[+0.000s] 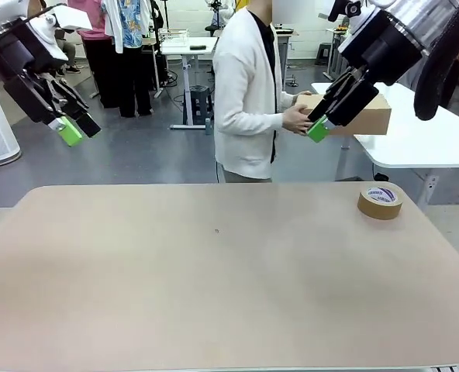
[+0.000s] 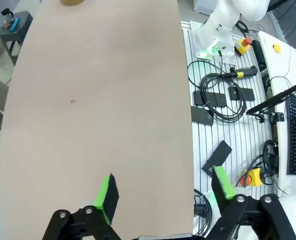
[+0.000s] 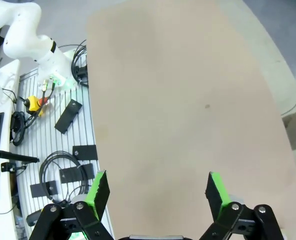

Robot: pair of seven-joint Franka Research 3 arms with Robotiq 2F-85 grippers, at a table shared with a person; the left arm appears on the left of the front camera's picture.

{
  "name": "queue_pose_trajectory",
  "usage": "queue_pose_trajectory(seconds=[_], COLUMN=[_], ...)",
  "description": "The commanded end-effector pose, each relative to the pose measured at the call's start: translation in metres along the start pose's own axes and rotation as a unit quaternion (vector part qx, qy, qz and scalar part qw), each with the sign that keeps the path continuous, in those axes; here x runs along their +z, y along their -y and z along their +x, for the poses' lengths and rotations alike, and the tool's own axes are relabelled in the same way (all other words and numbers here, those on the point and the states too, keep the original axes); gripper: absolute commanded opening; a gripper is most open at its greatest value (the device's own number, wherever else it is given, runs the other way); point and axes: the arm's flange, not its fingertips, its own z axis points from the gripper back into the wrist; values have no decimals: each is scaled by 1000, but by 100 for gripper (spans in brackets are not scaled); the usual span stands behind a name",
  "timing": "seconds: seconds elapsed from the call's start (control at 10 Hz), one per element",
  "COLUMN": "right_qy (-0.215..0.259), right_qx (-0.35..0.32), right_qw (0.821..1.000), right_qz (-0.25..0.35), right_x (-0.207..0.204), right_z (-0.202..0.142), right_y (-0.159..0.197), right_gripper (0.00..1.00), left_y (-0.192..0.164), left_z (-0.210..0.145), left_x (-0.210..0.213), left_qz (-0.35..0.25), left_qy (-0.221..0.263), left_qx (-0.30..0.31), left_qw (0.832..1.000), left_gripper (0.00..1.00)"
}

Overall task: Wrap the clocks to prevent damage.
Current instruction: After the human seals the box with tape, release both hands from the side flaps of the Package Box.

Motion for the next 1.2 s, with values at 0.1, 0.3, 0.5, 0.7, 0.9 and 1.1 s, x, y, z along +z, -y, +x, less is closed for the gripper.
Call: queue_pose_trajectory(seconds=[0.1, 0.3, 0.5, 0.7, 0.9, 1.1], right_qy=[-15, -33, -2, -2, -2, 95], right_qx=[-3, -2, -4, -4, -4, -5], right_qw=[1000, 999, 1000, 1000, 1000, 995], right_qz=[-3, -8, 2, 2, 2, 32], right_x=[-2, -3, -2, -2, -2, 2], right_z=[-9, -12, -4, -4, -4, -21], right_y=[0, -4, 1, 1, 1, 2], right_gripper=[100, 100, 100, 100, 100, 100], left_y=[0, 5, -2, -2, -2, -8], left_z=[2, 1, -1, -1, -1, -11], left_x=[-1, -5, 2, 2, 2, 10], left_qz=[17, 43, 18, 18, 18, 0], left_qy=[-15, -18, -5, -5, -5, 79], left_qx=[5, 14, 1, 1, 1, -65], left_qw=[1000, 999, 1000, 1000, 1000, 995], left_gripper=[100, 100, 100, 100, 100, 100])
